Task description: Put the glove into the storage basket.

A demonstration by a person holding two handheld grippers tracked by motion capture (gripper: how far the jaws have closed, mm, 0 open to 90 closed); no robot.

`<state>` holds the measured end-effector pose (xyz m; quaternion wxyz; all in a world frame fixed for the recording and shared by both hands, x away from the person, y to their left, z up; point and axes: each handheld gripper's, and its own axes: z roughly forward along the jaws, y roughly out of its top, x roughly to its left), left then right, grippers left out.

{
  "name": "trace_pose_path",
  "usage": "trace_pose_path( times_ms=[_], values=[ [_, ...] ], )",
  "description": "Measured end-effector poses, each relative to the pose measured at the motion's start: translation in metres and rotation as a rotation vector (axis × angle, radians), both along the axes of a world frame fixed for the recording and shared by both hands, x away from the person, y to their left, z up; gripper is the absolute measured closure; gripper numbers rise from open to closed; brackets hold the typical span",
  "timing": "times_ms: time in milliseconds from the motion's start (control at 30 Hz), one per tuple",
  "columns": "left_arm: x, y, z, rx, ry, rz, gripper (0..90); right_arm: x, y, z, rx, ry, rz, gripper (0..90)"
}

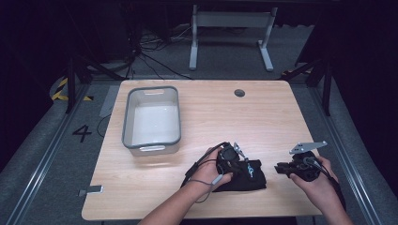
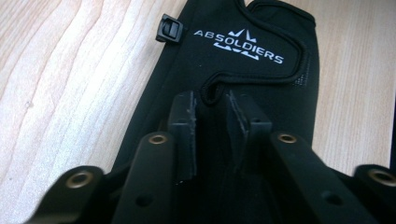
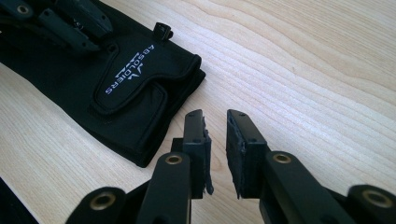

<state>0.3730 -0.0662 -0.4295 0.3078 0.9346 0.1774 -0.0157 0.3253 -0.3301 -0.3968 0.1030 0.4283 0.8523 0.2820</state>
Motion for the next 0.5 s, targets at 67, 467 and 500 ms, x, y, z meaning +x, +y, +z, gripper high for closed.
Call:
trace_pose_path(
  times_ms=[67,467,500],
  values=[
    [-0.0012,0.0001,0.0014,0.003,-0.017,-0.006,64.1,0.0000,-0.0003,0.0001,0.002,0.000,0.001,77.6],
    [-0.0026,0.0006,0.0022,0.073,-0.003,-0.003,38.0,-0.0004,-0.0003,0.0000,0.013,-0.002,0.005,74.3],
    [-0.0024,0.0002,0.0013,0.073,0.002,0.001,37.2,-0.0004,-0.0002,-0.0001,0.013,-0.002,0.005,74.1]
  ],
)
